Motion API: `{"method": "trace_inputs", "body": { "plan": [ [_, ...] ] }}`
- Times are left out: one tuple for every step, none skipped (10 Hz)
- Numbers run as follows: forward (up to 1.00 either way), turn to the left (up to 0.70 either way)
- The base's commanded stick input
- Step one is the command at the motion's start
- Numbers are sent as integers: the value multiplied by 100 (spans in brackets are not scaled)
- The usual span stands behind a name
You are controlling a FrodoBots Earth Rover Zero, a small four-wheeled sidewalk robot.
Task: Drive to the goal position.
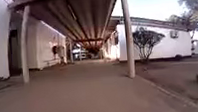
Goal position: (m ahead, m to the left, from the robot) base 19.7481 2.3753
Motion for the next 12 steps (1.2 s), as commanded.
{"method": "trace_inputs", "body": {
  "plan": [
    [70,0],
    [70,0],
    [70,0],
    [70,0],
    [70,0],
    [70,0],
    [70,0],
    [70,0],
    [70,0],
    [70,0],
    [70,0],
    [70,0]
  ]
}}
